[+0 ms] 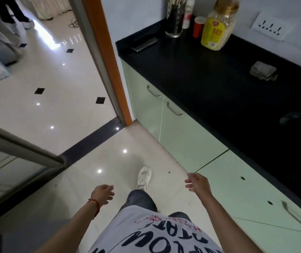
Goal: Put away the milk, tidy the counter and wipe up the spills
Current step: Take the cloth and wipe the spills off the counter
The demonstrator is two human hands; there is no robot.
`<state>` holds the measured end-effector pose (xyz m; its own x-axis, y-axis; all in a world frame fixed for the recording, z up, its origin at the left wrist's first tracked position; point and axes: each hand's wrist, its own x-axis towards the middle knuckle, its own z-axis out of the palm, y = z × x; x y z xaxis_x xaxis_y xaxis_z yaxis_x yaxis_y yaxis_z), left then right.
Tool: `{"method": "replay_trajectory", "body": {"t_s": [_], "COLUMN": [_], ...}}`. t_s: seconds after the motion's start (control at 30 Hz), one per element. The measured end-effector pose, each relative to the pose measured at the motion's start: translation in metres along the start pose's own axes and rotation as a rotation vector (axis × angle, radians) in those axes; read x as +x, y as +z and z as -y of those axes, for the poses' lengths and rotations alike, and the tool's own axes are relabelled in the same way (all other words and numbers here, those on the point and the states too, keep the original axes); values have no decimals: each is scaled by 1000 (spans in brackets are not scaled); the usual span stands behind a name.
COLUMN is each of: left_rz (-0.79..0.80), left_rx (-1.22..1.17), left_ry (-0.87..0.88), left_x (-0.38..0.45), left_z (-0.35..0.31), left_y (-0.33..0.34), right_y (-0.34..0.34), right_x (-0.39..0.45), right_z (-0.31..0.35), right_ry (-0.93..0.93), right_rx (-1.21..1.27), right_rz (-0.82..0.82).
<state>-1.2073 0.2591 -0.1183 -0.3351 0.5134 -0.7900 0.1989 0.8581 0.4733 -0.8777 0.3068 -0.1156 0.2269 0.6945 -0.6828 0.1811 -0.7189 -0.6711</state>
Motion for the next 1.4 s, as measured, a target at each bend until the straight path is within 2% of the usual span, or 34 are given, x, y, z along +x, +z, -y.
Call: {"method": "replay_trajectory", "body": {"t_s": [0.2, 0.37, 0.57, 0.67, 0.8, 0.9, 1.0, 1.1, 1.23, 1.4], "left_rz": [80, 207, 371, 407, 411, 278, 151, 78, 25, 2], "left_rx": [109, 324, 468, 553, 662, 857, 1113, 1247, 1321, 1291], "left_ry": [120, 335, 737, 972, 1191, 1331, 1285, 1247, 1279, 1294], "left_x": [70, 99, 91, 81, 88, 100, 119, 138, 146, 146], "left_z": [-118, -244, -372, -416, -456, -476, -485, -483, -480, -482], "left_y": [5, 19, 63, 95, 148, 185, 208, 216, 218, 220], "right_y": [5, 4, -8, -23, -53, -80, -112, -149, -192, -222], "right_x": [49, 65, 71, 81, 109, 137, 168, 200, 252, 311], "right_z": [56, 102, 163, 190, 215, 231, 253, 281, 301, 316], "right_ry": [37, 54, -69, -122, -166, -194, -172, -150, -191, -188], "right_rx": [117, 283, 497, 528, 538, 430, 253, 95, -213, -620], "right_rz": [-105, -217, -332, -430, -515, -567, -670, -756, -827, -732]}}
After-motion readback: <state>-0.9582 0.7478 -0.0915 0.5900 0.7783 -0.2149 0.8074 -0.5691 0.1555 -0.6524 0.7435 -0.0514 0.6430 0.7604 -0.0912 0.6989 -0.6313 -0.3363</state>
